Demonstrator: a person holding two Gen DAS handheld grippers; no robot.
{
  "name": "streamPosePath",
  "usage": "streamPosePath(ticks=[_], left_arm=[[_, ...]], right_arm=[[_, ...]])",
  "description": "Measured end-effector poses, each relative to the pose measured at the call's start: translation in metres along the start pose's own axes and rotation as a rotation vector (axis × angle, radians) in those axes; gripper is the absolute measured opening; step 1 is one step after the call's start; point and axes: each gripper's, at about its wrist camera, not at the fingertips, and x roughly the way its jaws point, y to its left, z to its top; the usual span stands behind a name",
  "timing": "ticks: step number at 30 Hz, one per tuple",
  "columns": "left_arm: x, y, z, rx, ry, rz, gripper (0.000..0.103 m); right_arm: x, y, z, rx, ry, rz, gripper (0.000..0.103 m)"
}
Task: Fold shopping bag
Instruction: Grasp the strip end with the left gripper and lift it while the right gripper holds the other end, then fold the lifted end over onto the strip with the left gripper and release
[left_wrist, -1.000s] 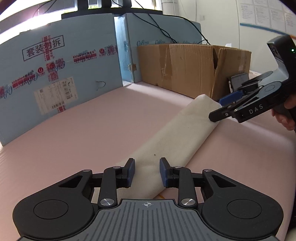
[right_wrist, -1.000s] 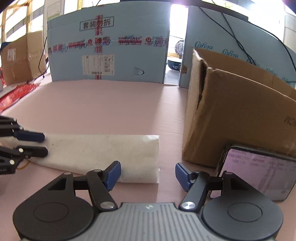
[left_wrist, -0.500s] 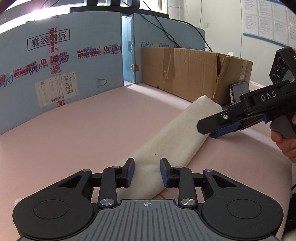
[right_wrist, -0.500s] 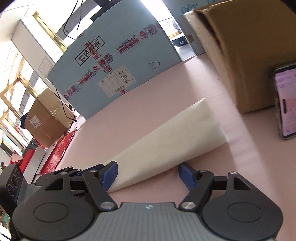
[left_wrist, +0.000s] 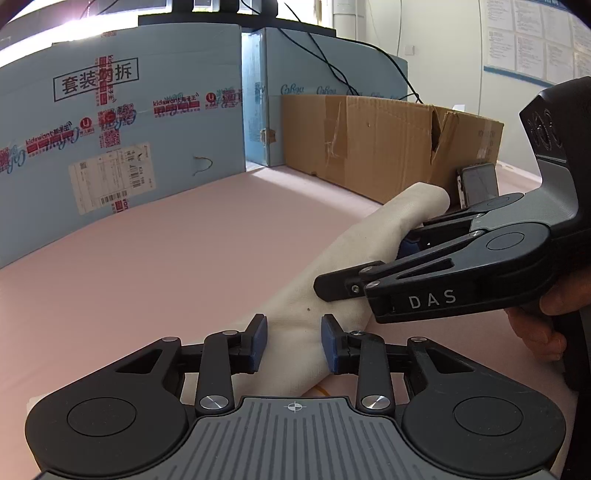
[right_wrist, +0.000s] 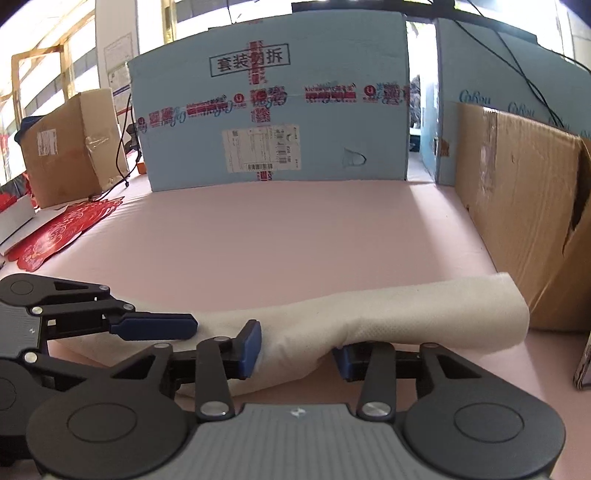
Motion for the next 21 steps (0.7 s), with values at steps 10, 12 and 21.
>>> streamPosePath(ticks=[10,12,21], left_arm=[[0.000,0.002,-0.001,-0.009,-0.002,-0.010,0.032],[0.000,0.002,-0.001,-0.009,-0.002,-0.012,0.032],[-0.007,0.011,0.000,-0.058,-0.011,-0.050,0.045]], right_arm=[[-0.018,0.020,0.006,-0.153,-0.154,0.162,0.027],[-0.021,0.023,0.009,-0.179,-0.155,0.206,0.032],[-0.008,0.025,0.017,-0.175,-0.045,0.267,0.019]])
